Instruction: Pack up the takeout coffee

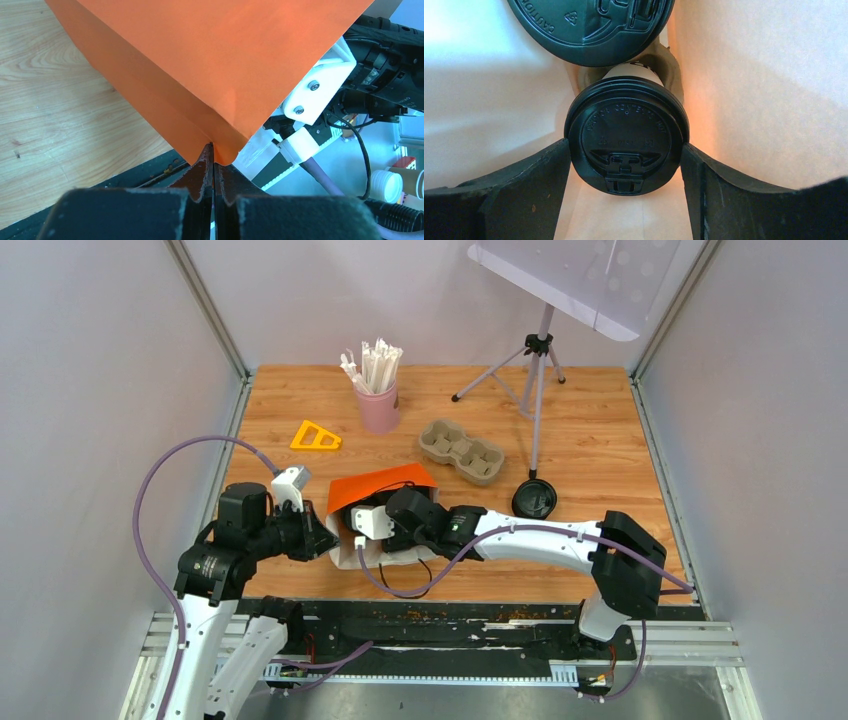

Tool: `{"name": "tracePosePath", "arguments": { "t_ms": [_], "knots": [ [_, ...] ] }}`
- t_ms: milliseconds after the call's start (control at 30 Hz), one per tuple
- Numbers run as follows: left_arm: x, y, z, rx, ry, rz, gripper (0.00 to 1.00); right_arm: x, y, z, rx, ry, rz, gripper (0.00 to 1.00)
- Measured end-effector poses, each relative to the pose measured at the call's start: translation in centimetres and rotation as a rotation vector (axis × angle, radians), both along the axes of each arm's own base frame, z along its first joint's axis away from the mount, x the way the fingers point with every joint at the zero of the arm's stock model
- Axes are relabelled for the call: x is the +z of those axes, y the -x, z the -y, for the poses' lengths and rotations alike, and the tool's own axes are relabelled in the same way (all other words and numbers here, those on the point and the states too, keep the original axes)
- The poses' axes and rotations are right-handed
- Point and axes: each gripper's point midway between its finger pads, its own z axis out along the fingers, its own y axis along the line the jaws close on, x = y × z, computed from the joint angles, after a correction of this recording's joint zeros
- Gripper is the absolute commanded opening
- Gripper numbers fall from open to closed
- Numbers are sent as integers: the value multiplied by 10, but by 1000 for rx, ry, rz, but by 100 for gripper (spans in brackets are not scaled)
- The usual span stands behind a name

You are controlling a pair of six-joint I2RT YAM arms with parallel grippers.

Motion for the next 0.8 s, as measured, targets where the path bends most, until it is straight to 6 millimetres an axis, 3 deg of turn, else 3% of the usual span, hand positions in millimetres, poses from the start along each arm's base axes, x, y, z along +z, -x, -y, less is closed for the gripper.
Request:
{"name": "tracePosePath", "arguments": {
  "t_ms": [200,800],
  "knots": [
    [0,0,0,0,0,0,2,0,0,0,-3,-2,-1,77],
    [0,0,0,-1,2,-5,2,3,7,3,7,24,-67,89]
  ]
}}
